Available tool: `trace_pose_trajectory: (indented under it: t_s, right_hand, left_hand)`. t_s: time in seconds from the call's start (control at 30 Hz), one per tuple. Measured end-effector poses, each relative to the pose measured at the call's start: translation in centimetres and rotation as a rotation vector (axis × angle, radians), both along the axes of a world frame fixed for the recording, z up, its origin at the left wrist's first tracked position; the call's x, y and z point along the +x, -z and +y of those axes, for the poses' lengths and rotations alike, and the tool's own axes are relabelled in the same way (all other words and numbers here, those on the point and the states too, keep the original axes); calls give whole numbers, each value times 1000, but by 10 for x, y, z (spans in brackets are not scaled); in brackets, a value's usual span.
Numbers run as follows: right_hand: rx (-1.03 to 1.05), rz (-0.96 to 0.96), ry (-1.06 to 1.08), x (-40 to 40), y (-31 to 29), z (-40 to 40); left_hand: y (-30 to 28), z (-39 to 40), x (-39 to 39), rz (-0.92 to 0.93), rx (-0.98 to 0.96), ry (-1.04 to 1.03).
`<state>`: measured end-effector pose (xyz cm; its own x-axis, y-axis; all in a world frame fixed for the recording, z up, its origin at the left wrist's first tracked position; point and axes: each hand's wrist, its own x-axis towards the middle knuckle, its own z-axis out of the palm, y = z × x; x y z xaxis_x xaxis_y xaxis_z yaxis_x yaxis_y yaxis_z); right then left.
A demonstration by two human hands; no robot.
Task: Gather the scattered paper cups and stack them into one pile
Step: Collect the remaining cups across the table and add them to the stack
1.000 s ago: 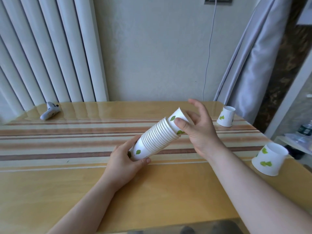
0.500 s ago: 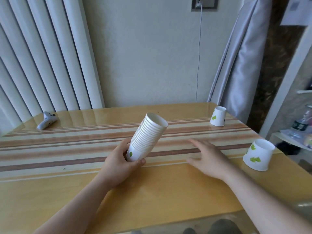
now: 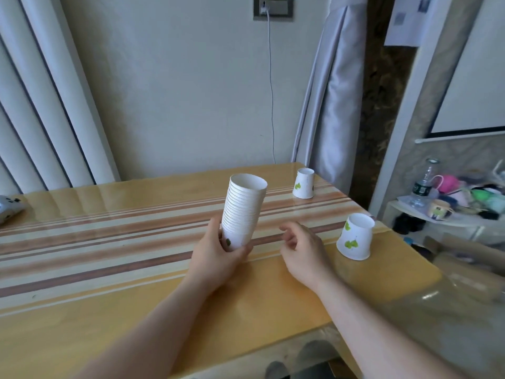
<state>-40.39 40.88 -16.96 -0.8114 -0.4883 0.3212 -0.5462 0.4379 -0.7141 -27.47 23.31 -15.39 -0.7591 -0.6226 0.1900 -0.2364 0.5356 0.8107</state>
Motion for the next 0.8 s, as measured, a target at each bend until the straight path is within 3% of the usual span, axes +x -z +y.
trace_pose_trajectory:
  t_s: [0.2,0.27,0.33,0.37,0.43,0.5,0.57,0.7,0.8]
  right_hand:
    - [99,0,-127,-4,-17,5]
    - [51,272,-97,-14,-36,17]
    - [187,560,56,-28,-59,35]
    - [361,559,158,-34,-69,46]
    - [704,350,286,-49,-80,71]
    - [822,97,271,-61,-74,94]
    - [718,-15,214,-64,-65,107]
    - [316,27,232,-49,-53,103]
    - [276,-40,230,-37,-45,91]
  left_hand:
    - [10,-3,2,22,-20,4]
    - [10,-3,3,32,-16,25]
    - [11,-4,3,42,-10,39]
    - [11,-4,3,45,-9,40]
    - [11,-4,4,52,-13,41]
    - [10,-4,4,54,-20,41]
    - [11,-4,3,54,-21,42]
    - [13,-5,2,59,-27,38]
    - [13,-4,2,63,-27,32]
